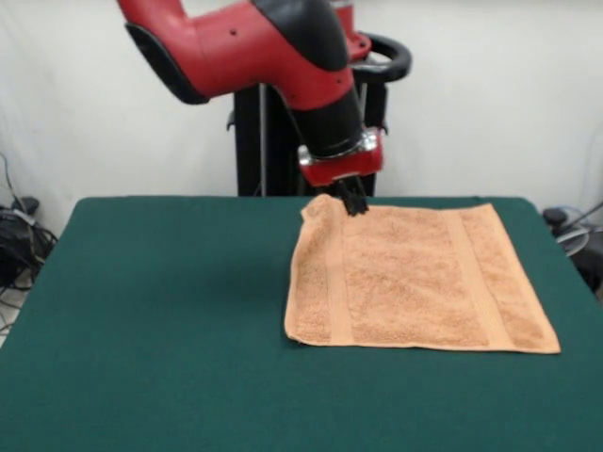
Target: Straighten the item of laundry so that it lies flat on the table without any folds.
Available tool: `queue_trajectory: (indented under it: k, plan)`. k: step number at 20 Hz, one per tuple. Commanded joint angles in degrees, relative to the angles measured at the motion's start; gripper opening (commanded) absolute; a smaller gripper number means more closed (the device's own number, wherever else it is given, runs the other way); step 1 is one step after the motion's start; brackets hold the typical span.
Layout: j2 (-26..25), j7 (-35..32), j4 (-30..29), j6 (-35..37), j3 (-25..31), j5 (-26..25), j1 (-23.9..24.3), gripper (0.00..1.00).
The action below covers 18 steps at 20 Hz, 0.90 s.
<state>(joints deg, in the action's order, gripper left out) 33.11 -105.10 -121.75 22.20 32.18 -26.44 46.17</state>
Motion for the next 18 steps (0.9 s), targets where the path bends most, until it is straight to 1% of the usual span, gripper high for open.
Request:
queue_trajectory:
  k: [1, 6, 11, 13, 16, 18]
  plan:
    - [-7.2, -8.0, -1.4, -7.9, -4.4, -1.9, -4.1, 0.0]
    - [-11.4, -4.8, 0.1, -10.3, -6.7, -3.9, -3.3, 0.0]
    - [-15.5, -3.9, 1.3, -13.6, -9.2, -7.0, -2.8, 0.0]
    - [-16.2, -3.2, 0.8, -14.1, -10.0, -8.3, -1.7, 0.0]
    - [-16.5, -2.1, 0.2, -12.8, -9.9, -9.3, 0.3, 0.0]
    - [-16.3, -2.2, -0.3, -12.7, -10.3, -10.2, 0.6, 0.0]
